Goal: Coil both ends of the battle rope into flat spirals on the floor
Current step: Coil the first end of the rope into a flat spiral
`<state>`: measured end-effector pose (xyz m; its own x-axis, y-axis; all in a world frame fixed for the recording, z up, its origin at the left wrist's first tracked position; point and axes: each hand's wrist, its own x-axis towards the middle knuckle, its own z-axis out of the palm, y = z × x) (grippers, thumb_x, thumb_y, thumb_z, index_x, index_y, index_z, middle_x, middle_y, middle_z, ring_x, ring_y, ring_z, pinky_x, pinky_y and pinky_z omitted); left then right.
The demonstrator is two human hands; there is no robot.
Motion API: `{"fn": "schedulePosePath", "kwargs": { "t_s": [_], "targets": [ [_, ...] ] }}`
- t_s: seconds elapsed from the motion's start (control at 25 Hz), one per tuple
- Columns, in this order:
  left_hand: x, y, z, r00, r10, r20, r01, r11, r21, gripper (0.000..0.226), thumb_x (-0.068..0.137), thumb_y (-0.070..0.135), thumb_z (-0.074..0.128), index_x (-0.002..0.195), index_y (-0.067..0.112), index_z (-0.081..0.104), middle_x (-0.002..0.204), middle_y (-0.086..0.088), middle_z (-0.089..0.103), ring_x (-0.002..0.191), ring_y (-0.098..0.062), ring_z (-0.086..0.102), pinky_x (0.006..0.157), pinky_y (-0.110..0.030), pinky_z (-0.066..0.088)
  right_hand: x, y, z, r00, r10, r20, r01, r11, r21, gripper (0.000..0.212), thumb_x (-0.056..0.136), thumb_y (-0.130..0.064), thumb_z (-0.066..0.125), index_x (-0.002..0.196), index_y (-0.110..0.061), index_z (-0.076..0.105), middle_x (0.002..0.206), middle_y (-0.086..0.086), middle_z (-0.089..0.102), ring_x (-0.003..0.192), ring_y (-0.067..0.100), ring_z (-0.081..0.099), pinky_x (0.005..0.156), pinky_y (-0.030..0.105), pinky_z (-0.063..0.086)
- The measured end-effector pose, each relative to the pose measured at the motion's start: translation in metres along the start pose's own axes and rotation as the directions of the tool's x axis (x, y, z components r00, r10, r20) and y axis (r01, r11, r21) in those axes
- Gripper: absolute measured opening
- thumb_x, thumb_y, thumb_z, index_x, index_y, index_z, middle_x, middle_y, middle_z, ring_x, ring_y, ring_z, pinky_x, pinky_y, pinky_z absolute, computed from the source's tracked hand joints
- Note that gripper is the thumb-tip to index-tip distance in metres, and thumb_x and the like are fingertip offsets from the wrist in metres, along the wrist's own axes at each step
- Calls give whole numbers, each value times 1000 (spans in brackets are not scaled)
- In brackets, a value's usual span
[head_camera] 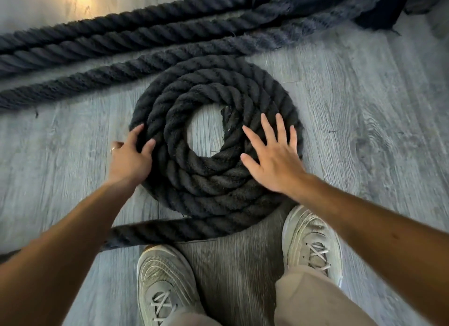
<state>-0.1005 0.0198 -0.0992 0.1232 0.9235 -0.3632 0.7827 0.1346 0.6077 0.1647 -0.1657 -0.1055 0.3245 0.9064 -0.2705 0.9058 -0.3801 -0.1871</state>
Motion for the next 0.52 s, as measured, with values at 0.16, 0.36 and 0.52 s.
{"fn": "schedulePosePath", "kwargs": {
  "t_s": [0.16,0.36,0.52],
  "targets": [
    [-61,-35,19,991,-122,50,131,940,-315,50,94,32,64,132,58,45,136,-14,53,126,-34,52,105,-57,45,62,37,-36,973,-192,127,206,971,-117,55,106,-48,22,159,-49,7,171,-4,-8,154,29,-18,118,65,-10],
    [-75,-17,28,972,-235,4,222,911,-347,44,77,51,65,113,56,41,136,-12,46,116,-30,54,100,-55,49,47,3,-25,997,65,33,-65,998,15,56,106,-35,29,160,-45,14,171,-5,-5,155,31,-14,120,64,-7],
    [-8,3,6,987,-151,-49,127,936,-327,57,89,39,66,138,39,37,139,-10,50,121,-28,54,103,-45,47,-41,-44,25,955,245,-166,-221,964,151,59,105,-46,25,160,-24,28,169,17,8,156,33,-1,122,62,3]
  ]
}}
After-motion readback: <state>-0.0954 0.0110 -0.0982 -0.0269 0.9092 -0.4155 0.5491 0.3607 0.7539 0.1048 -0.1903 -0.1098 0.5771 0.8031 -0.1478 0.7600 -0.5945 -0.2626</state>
